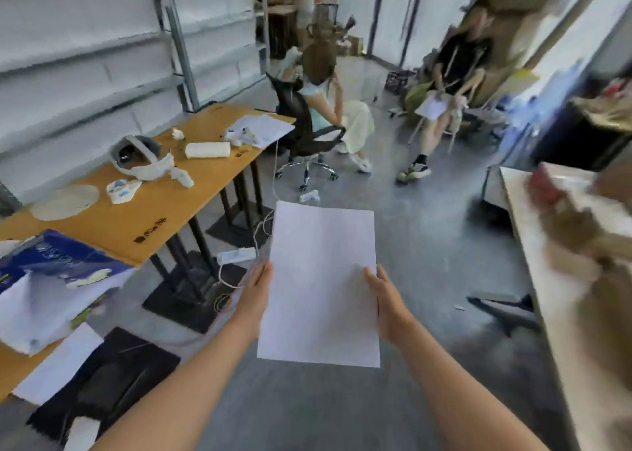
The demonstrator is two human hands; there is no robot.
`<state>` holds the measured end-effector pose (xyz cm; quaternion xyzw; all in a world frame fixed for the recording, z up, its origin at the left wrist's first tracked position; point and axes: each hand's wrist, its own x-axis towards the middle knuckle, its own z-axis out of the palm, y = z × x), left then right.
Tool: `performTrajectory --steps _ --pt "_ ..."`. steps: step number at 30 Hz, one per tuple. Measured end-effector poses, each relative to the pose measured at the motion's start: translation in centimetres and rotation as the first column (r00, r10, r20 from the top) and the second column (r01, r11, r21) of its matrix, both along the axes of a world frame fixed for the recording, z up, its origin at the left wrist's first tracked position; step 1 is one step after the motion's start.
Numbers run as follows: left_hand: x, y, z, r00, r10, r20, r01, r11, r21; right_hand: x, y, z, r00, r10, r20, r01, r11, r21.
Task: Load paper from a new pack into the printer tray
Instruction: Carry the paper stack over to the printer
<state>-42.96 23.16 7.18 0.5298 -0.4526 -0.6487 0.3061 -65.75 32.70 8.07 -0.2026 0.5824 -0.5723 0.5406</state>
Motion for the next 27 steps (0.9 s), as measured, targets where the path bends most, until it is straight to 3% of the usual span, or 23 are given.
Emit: performTrajectory --steps 4,10,15,20,27 --pt "-9.9 6.1 2.3 0.986 -0.167 0.023 0.168 0.982 -0.088 -6.7 9.0 0.6 0.969 -0.204 -0.14 0.212 0.976 0.049" --pt "-20.9 15.0 0.5 0.902 -0.431 0.002 0.43 0.899 -0.089 -12.0 23.8 0.9 0.848 -0.498 -0.181 0.505 0.863 -0.013" --pt "-26.1 22.1 1.6 0.744 -0.666 -0.053 0.661 0.746 -0.077 -11.6 34.0 2.2 0.659 -0.727 -0.196 0.735 0.677 -0.036" --pt "-28.4 28.6 1.8 0.495 -0.847 -0.194 0.863 0.505 -0.005 -7.4 42.3 3.5 0.425 -0.88 -0.211 0.896 0.442 -0.039" --pt "-23.9 40.9 0.9 0.18 -0.945 -0.272 0.984 0.171 0.058 3.8 53.6 1.9 0.032 -0.973 -0.229 0.999 0.025 0.035"
